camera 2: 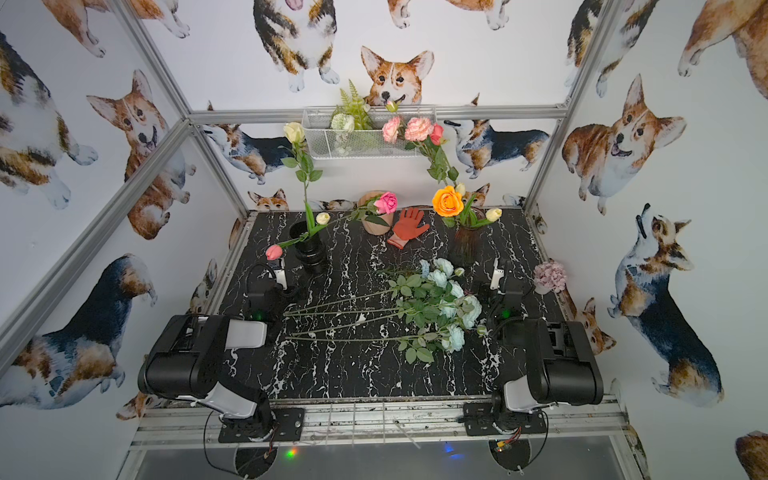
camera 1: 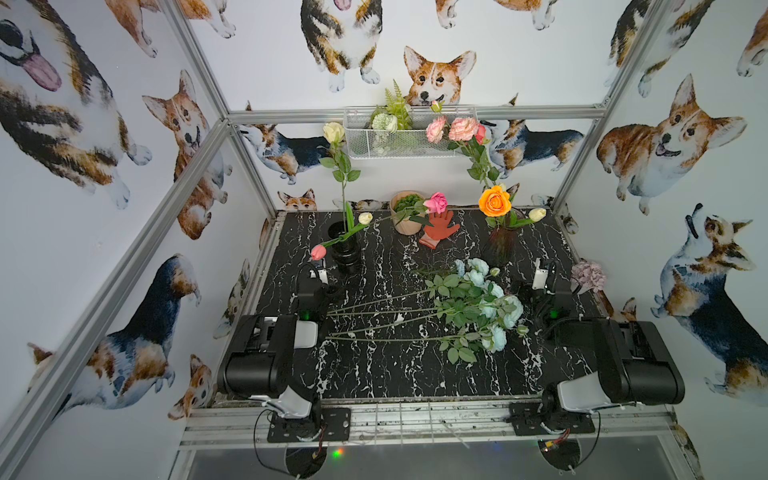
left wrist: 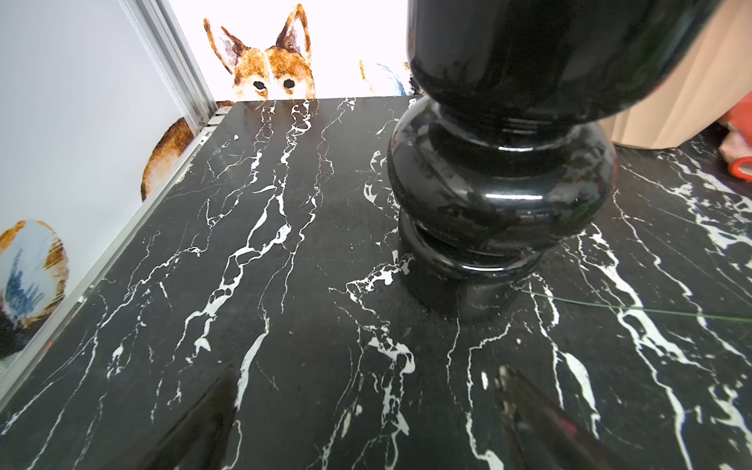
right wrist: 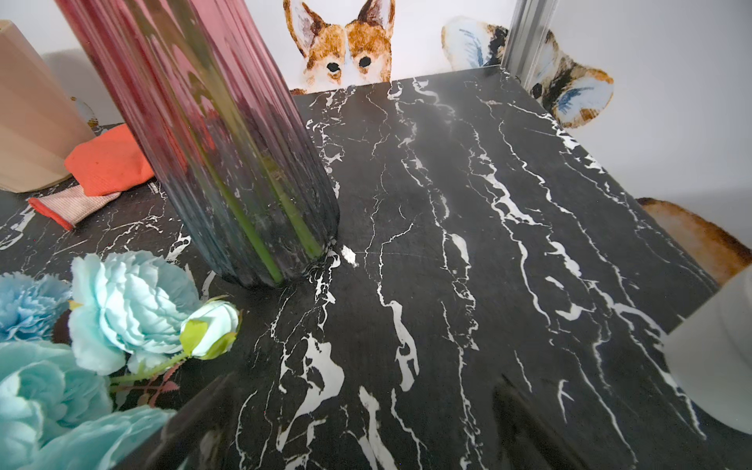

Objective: Pick out blue flowers from the vase
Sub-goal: Reset both arms

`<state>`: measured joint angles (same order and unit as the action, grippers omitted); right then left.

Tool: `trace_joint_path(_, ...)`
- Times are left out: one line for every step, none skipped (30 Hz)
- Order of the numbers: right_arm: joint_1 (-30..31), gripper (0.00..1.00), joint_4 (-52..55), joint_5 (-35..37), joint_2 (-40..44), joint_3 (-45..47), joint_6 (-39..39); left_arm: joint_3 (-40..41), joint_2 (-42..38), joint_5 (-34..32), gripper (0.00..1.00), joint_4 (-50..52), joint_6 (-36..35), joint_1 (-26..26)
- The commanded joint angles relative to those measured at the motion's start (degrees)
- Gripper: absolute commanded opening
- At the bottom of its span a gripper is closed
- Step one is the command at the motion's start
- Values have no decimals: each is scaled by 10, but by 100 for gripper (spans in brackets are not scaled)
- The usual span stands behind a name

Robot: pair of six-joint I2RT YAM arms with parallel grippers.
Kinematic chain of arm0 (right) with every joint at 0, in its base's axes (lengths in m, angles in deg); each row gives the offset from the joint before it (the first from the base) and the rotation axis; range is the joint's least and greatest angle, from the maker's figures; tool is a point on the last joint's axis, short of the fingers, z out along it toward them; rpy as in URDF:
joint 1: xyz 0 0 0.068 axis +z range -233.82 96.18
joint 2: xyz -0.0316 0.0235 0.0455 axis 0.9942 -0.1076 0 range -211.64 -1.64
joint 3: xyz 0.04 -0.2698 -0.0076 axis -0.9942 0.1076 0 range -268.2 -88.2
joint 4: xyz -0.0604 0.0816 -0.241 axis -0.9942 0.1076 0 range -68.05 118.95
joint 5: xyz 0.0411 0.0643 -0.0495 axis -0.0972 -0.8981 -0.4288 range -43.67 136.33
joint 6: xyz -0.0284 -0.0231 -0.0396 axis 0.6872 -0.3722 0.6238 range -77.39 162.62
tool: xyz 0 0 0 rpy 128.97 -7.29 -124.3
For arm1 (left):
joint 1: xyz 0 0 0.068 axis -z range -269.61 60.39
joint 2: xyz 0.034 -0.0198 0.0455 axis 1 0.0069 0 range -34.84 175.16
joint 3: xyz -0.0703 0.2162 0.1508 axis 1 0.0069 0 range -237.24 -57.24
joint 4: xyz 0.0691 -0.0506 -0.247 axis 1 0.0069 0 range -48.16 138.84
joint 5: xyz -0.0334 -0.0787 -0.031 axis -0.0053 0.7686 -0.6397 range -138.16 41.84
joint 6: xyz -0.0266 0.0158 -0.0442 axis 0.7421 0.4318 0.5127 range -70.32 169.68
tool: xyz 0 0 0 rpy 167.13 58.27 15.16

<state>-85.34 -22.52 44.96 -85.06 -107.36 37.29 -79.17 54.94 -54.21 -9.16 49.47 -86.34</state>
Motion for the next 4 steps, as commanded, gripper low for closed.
trace_joint_path(0,100,-19,1,0,-3,5,0,1,-5,100,-18,2,0)
trace_joint_path(0,100,-19,0,1,-3,5,0,0,-5,100,-19,2,-1)
trace_joint_path(0,100,-19,0,2,-2,5,0,1,-5,100,-18,2,-1)
trace_joint_path(0,100,-19,0,2,-1,6,0,1,-6,100,-19,2,-1)
